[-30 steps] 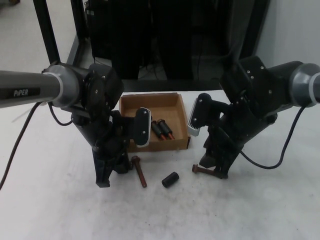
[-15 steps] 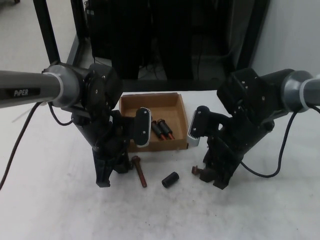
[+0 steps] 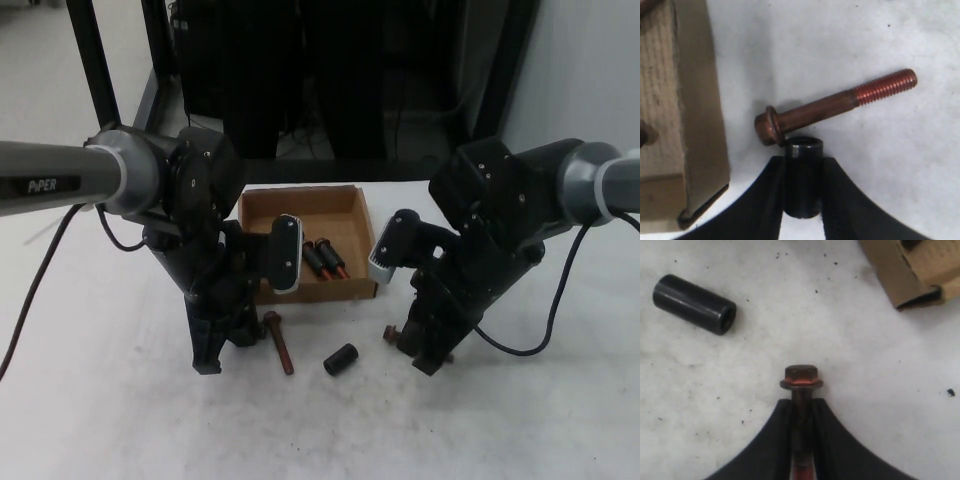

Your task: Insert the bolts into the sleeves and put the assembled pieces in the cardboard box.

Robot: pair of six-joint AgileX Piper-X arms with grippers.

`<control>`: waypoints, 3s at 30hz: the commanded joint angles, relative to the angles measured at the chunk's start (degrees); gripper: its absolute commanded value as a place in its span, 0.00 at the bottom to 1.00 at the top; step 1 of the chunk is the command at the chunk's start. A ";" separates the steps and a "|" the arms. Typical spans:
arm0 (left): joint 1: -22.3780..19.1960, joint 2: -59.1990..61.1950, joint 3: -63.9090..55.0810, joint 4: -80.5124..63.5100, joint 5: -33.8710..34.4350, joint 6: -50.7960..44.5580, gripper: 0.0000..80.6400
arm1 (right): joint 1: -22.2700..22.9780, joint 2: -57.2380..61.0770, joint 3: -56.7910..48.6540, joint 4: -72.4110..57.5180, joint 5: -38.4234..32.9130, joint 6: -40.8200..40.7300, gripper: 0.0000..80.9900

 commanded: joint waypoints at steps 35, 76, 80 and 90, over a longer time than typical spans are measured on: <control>5.74 -40.28 25.14 -3.25 29.37 -42.44 0.01 | 0.55 -36.77 13.37 -6.69 -19.89 24.69 0.00; -15.19 -70.98 66.51 -61.44 18.59 -83.07 0.01 | 23.45 -44.03 31.43 -51.06 -3.36 49.29 0.00; -15.05 -62.05 66.51 -70.06 18.77 -82.38 0.01 | 21.70 -39.90 32.95 -59.65 -6.30 50.54 0.00; -14.70 -46.18 66.51 -91.91 16.11 -96.21 0.01 | 20.11 -38.87 39.42 -77.43 -7.84 61.59 0.00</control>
